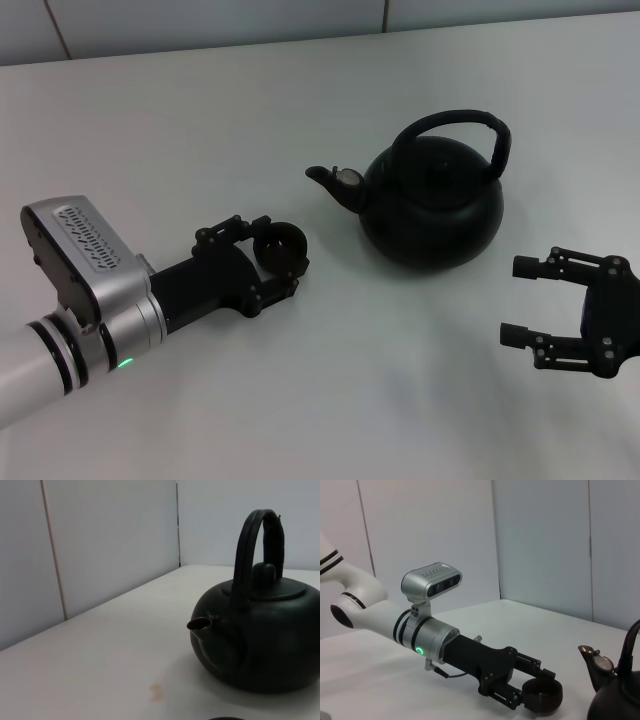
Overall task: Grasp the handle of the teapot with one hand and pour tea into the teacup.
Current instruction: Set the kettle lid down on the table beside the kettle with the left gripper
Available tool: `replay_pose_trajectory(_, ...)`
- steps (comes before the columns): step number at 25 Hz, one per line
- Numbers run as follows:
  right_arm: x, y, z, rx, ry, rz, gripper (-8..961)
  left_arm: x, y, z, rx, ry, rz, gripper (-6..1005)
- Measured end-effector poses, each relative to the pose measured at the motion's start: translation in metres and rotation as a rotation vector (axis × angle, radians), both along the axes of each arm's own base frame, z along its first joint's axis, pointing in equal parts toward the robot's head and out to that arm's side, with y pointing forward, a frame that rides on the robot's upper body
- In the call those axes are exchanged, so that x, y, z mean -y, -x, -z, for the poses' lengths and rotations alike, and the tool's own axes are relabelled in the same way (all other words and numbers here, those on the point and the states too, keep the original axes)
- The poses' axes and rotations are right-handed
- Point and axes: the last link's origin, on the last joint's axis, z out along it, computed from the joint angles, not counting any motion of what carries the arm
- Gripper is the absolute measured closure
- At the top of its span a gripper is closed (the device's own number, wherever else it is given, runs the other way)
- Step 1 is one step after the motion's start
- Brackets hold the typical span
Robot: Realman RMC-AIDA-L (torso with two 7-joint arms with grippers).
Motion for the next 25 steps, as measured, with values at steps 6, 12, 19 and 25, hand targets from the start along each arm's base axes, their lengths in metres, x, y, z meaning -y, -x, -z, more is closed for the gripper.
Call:
replay_pose_trajectory(6, -0.0003, 0.0001, -0.0002, 0.0, 0.0, -0.001, 179, 0.0008, -0.0003, 0.0009, -0.004, 0.0, 0.005, 240)
replay_pose_trajectory(12, -0.0004, 0.0002, -0.0002, -0.001, -0.001, 0.0, 179, 0.0, -0.0022, 0.0014, 0.013, -0.011, -0.009, 228)
replay_pose_trajectory(19, -0.0004, 0.0003, -0.0002, -0.002, -0.001, 0.001, 178, 0.0002, -0.0018, 0.0023, 0.009, -0.01, -0.014, 213)
replay_pose_trajectory(25, -0.0012, 0.0007, -0.0009, -0.006, -0.008, 0.002, 179, 0.002, -0.0039, 0.0017, 0.027, -0.008, -0.005, 206)
